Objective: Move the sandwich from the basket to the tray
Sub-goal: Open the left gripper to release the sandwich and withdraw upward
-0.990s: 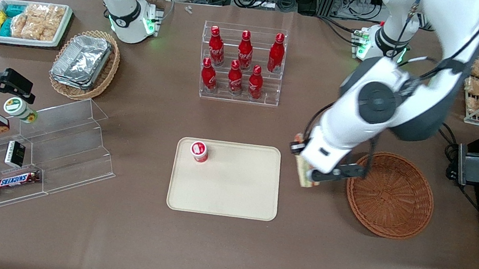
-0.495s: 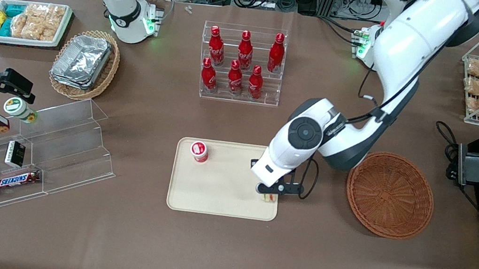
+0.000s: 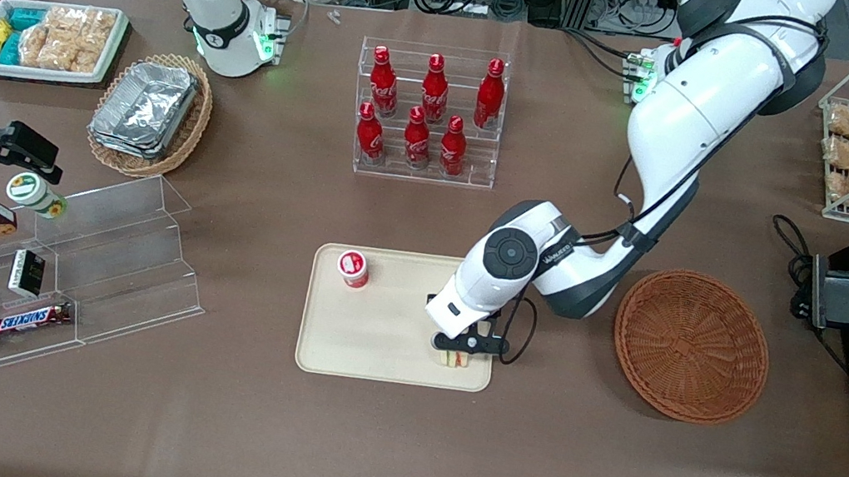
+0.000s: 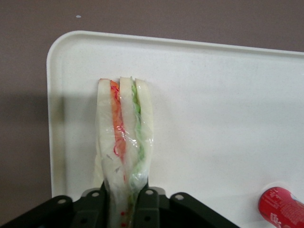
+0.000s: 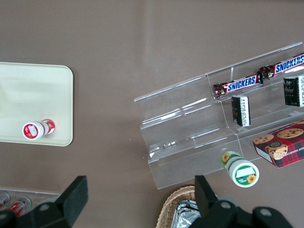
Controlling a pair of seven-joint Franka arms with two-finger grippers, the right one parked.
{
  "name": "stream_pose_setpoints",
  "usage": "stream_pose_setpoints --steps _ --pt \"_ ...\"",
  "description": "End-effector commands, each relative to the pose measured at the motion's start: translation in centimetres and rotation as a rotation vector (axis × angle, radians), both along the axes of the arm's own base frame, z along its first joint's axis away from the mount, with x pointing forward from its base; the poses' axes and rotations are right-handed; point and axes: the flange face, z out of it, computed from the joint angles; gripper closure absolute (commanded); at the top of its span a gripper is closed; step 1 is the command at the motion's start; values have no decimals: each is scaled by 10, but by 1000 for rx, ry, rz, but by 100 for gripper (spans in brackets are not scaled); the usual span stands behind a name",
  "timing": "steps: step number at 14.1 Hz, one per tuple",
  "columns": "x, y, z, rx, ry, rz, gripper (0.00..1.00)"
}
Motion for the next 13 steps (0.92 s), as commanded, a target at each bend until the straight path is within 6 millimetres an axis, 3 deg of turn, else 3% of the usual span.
stream_pose_setpoints --steps 1,3,5,6,11,13 --pt "8 -2 3 10 -32 4 0" --pt "12 1 19 6 -54 7 0" --pt "26 16 67 9 -121 38 0" --pt "35 32 105 13 -164 74 0" --pt "44 139 239 89 -117 254 0" --pt "45 198 279 96 -72 282 0"
